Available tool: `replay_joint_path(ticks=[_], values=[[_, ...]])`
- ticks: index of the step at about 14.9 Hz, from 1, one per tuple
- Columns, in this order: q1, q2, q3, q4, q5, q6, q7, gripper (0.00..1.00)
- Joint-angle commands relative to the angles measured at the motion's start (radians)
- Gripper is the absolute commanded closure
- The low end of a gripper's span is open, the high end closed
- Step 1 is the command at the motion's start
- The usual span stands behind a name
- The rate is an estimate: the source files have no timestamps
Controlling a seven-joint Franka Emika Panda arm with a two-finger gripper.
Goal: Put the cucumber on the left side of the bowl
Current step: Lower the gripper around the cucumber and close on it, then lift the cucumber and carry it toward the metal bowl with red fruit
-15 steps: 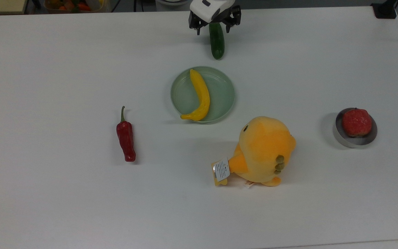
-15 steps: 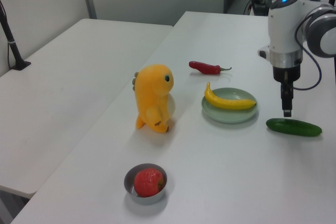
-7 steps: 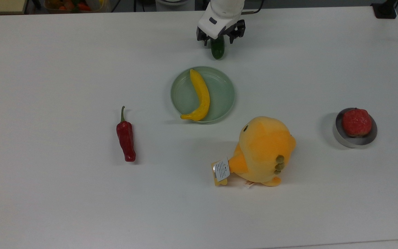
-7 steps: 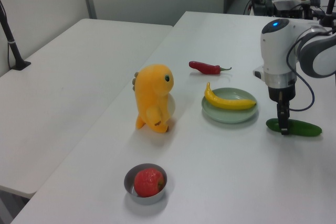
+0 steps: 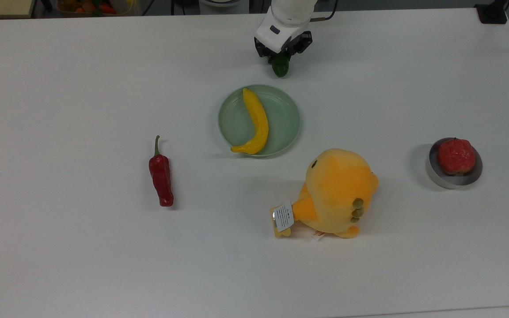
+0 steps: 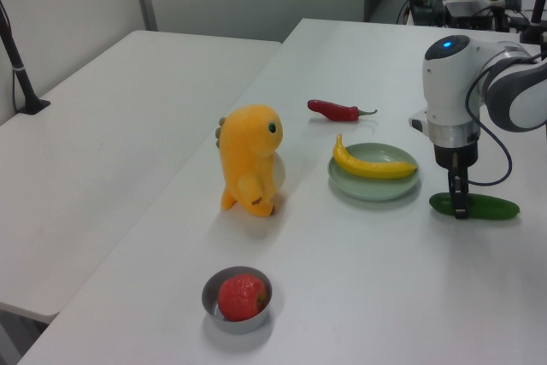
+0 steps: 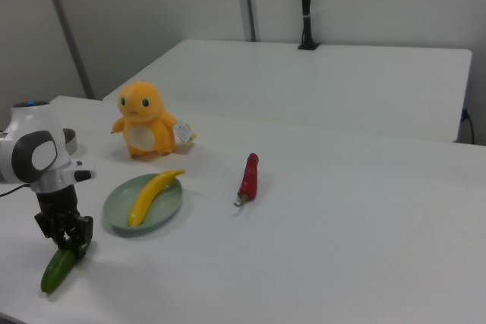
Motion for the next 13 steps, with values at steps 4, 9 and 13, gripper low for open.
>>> replay_joint_path(ticks=[4, 9, 13], values=[[0.003, -0.005, -0.001, 0.094, -0.017, 0.029, 0.054, 0.92], [0.009, 0.047, 0.0, 0.328, -0.003, 0.035, 0.201, 0.9], [0.095, 0.216, 0.0, 0.617, -0.019, 0.035, 0.381, 0.88]])
